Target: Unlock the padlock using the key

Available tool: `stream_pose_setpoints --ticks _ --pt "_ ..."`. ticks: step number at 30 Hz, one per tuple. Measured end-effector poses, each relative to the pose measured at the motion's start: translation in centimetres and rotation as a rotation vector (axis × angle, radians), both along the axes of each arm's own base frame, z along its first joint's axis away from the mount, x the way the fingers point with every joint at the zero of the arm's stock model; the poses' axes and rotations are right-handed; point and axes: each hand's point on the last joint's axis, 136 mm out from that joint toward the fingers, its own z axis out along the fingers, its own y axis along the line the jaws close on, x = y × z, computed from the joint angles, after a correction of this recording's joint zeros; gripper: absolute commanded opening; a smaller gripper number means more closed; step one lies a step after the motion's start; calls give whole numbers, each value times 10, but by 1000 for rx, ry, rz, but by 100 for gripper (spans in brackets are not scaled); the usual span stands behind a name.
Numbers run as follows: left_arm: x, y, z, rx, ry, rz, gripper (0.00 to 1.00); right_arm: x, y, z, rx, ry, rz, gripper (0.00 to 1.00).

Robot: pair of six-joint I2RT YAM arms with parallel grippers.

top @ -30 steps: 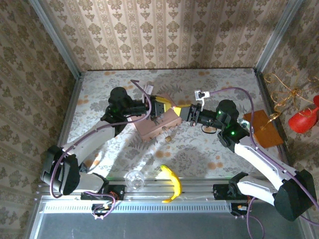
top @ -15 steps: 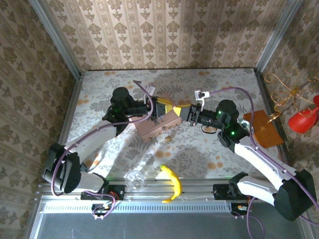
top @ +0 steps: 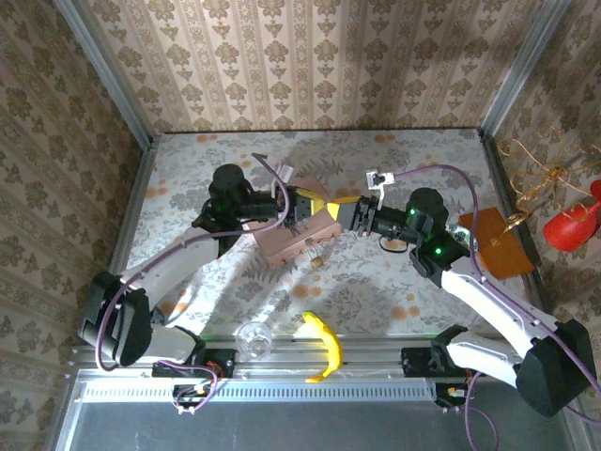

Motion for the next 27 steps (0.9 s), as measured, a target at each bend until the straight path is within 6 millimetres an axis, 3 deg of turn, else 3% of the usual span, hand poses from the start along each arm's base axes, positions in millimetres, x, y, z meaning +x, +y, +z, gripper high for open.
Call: stream_pose_setpoints --ticks 3,5,10,14,18,21,27 --pt "2 4 -10 87 -4 36 0 -1 -5 -4 -41 -5 -29 56" --pt "2 7 -6 149 -37 65 0 -5 -12 -2 -68 -23 -55 58" --pt "-12 11 9 271 -127 88 0 -22 -25 12 -101 -103 -79 55" --pt "-33 5 0 427 -173 52 0 -32 -24 12 -131 -140 -43 53" --pt "-32 7 -27 585 -154 38 0 -33 -25 5 -165 -140 -38 39" --pt "-36 10 -45 639 -118 15 0 -25 -29 -10 -210 -97 -83 39" --pt "-42 9 -46 645 -118 0 0 -19 -20 -34 -256 -27 -58 41"
